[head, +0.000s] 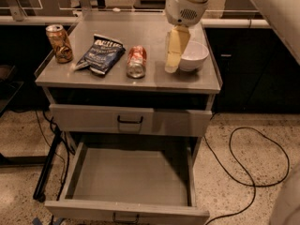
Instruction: Place coke can into middle drawer
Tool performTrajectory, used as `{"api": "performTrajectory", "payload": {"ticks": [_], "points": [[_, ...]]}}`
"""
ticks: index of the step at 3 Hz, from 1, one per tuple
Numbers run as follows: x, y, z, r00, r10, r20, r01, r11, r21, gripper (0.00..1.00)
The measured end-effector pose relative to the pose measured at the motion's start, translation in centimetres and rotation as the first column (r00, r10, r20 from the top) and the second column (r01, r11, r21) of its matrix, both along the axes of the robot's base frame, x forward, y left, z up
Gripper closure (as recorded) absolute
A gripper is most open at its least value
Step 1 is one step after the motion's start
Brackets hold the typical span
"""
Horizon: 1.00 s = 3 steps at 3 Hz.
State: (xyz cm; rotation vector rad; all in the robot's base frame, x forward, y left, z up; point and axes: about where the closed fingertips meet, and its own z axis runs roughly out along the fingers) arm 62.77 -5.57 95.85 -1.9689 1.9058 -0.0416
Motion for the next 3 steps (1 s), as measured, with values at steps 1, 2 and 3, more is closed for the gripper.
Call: {"api": "performTrajectory", "payload": {"ticks": [1, 2, 3], "points": [[0.7, 1.5, -0.4, 1.0, 0.008, 0.003, -0.008, 1.0, 0.001, 0.0], [2.5, 3.7, -1.2, 0.9987, 0.047, -0.016, -0.048, 0.999, -0.012, 0.0], [5.0, 6.2, -1.7, 0.9954, 0.085, -0.043, -0.086, 0.996, -0.011, 0.0]]}}
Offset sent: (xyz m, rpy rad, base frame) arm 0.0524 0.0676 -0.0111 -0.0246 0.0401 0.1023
